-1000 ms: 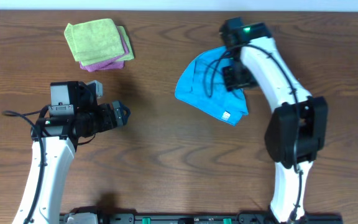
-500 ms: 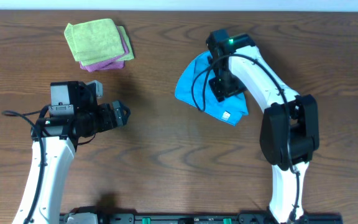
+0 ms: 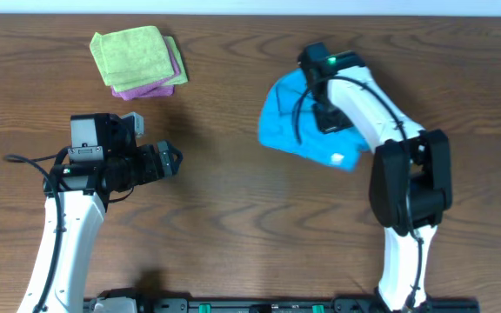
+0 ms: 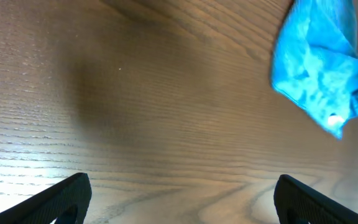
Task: Fold the cloth
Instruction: 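Pull the towel corner rightward with the right gripper to spread it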
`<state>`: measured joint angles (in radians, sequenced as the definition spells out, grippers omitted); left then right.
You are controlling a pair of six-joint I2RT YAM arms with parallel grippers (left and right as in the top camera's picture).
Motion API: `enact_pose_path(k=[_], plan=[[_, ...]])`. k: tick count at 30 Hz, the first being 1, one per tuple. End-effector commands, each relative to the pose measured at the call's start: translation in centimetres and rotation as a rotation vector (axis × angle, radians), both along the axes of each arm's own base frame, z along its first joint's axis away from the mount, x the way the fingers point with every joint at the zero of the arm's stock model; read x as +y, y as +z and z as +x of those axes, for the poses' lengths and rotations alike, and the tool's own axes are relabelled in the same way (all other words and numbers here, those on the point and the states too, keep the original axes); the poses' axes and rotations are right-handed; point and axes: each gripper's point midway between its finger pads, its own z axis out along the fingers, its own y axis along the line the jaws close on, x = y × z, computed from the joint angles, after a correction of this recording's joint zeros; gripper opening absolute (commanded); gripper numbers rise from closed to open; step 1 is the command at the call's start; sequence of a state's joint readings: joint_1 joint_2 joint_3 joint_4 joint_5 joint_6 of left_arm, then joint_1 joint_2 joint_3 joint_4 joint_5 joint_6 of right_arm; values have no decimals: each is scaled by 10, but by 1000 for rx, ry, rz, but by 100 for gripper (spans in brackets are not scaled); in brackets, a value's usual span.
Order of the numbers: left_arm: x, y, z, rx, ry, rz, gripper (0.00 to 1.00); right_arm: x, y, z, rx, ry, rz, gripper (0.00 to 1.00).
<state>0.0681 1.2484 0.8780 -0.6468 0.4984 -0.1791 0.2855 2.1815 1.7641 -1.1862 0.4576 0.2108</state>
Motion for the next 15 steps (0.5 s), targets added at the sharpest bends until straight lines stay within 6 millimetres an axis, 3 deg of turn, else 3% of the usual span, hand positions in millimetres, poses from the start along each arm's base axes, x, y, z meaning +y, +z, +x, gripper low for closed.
enact_pose_path(k=[1,2,3,4,5,7,10,13,15], plan=[[-4,8,4,-26,-23,-9,95,-52,25,14,-143,-155,-130,4],[-4,8,4,-26,-23,-9,95,-58,25,18,-160,-170,-130,10],[-4,8,4,-26,-23,-9,95,-65,25,22,-177,-185,-128,21],[-4,8,4,-27,-23,-9,95,-71,25,26,-188,-192,-123,38],[-4,8,4,-27,-23,-9,95,-77,25,29,-195,-198,-119,45],[-4,9,5,-30,-25,-11,95,-80,23,29,-182,-194,-96,46],[-9,13,8,-52,-39,-38,95,-63,19,18,-109,-157,26,48],[-11,17,14,-58,1,-74,95,-23,26,8,-77,-150,281,49],[-15,12,16,-36,29,-50,95,4,49,5,-102,-160,479,49]])
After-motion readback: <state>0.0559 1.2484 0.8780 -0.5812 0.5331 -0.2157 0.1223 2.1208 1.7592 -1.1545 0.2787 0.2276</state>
